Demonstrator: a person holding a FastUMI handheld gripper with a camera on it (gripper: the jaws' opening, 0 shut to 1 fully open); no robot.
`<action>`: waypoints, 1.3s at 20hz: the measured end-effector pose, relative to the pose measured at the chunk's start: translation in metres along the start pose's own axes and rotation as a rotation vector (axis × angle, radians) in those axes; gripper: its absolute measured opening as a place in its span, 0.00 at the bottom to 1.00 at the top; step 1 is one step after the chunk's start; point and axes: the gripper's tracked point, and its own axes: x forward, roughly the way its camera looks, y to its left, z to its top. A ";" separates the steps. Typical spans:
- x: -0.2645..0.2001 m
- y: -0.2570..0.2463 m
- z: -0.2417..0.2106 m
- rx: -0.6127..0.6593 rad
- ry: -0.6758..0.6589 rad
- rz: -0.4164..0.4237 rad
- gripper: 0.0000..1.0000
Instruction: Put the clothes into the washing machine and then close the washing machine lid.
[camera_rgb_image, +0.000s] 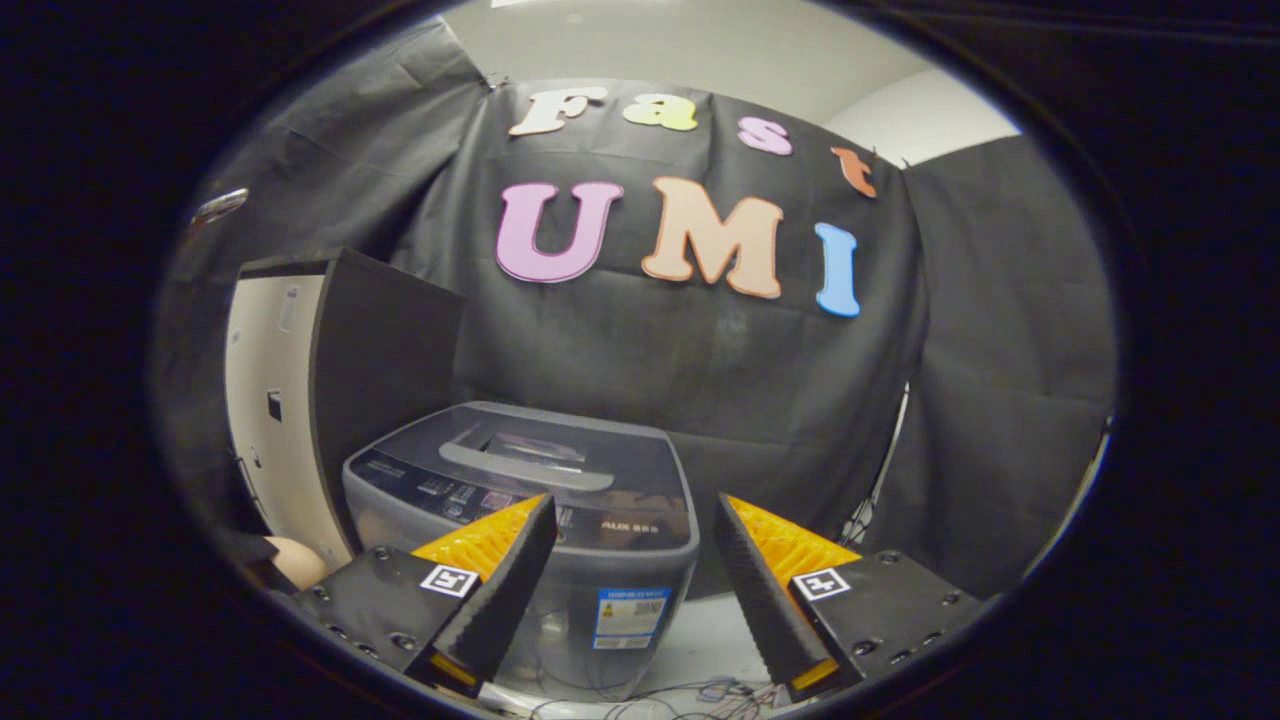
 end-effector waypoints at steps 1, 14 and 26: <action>-0.005 -0.002 -0.004 0.039 0.003 0.000 0.98; -0.050 0.011 -0.017 0.098 -0.014 0.075 0.98; -0.050 0.020 -0.018 0.099 -0.013 0.127 0.98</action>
